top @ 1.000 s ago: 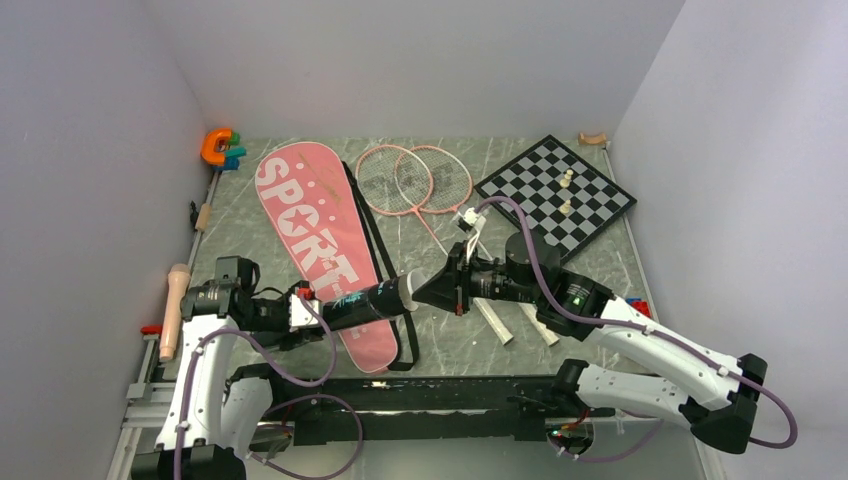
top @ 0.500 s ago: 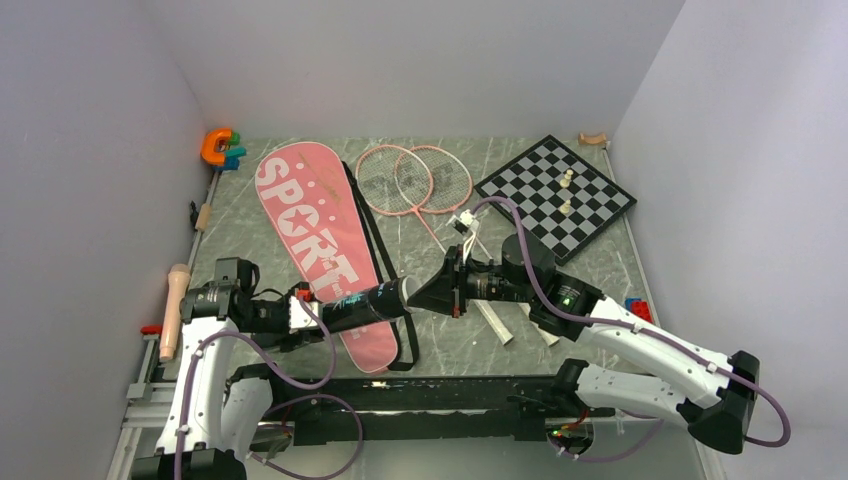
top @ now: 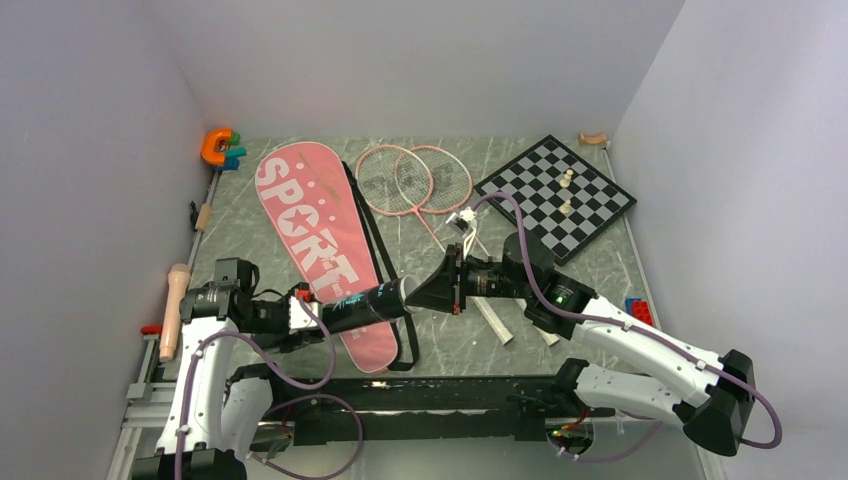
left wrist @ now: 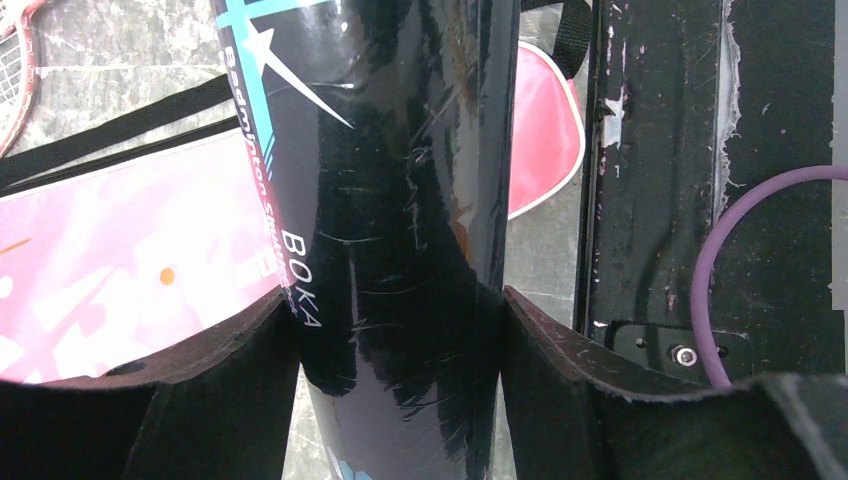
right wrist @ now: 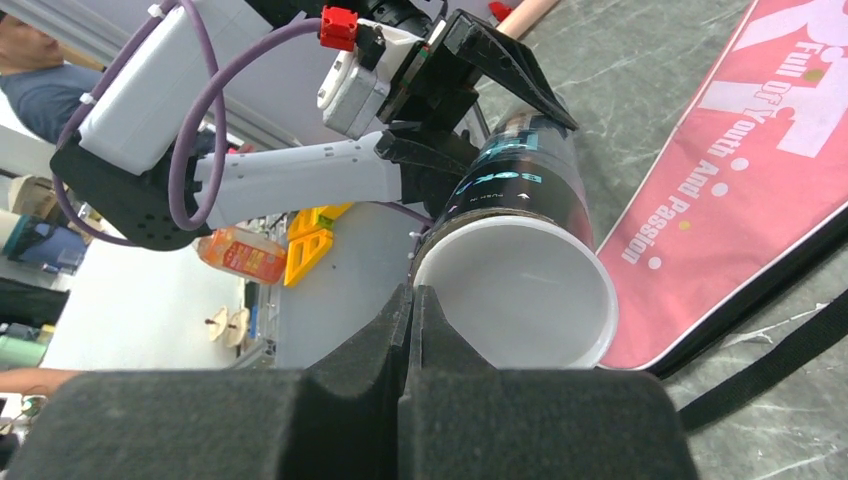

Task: Pack up the badminton gear

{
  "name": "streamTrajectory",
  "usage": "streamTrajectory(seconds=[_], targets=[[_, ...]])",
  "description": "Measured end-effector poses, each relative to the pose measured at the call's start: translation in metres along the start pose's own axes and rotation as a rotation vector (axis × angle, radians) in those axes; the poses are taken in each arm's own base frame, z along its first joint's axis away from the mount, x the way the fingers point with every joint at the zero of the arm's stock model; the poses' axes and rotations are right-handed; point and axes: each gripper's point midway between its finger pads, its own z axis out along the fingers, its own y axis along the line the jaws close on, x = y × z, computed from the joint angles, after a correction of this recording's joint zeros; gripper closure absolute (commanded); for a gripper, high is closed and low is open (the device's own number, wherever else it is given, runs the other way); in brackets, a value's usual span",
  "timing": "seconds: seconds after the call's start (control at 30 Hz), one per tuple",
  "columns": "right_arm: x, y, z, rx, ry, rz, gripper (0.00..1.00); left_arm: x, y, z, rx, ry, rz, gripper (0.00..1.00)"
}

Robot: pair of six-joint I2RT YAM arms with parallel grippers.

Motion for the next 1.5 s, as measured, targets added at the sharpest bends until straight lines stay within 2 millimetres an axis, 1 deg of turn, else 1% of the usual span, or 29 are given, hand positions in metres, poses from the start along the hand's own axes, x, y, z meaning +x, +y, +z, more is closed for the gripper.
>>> streamTrajectory(seconds=[0.47,0.67,0.83,1.2,1.37,1.5], targets=[[0.005,0.001,0.003,-0.115,0.009,0.074,1.00,-0.001,-0.002,-0.001,0.003,0.001,0.000,1.00],[0.004,0.005,0.003,-0.202,-0.003,0.112,1.00,-0.005,0.000,-0.003,-0.001,0.000,0.010,1.00],[0.006,0.003,0.001,-0.273,0.005,0.177,1.00,-0.007,0.000,-0.005,-0.002,0.001,0.014,1.00],[0.004,0.016,0.003,-0.446,0.043,0.253,1.00,-0.011,-0.003,-0.006,0.006,-0.008,0.020,1.00],[0.005,0.018,0.005,-0.533,0.066,0.314,0.91,-0.012,-0.003,-0.008,0.004,-0.004,0.032,1.00],[0.006,0.019,0.004,-0.561,0.088,0.364,0.83,-0.013,-0.003,-0.009,0.008,-0.003,0.043,1.00]])
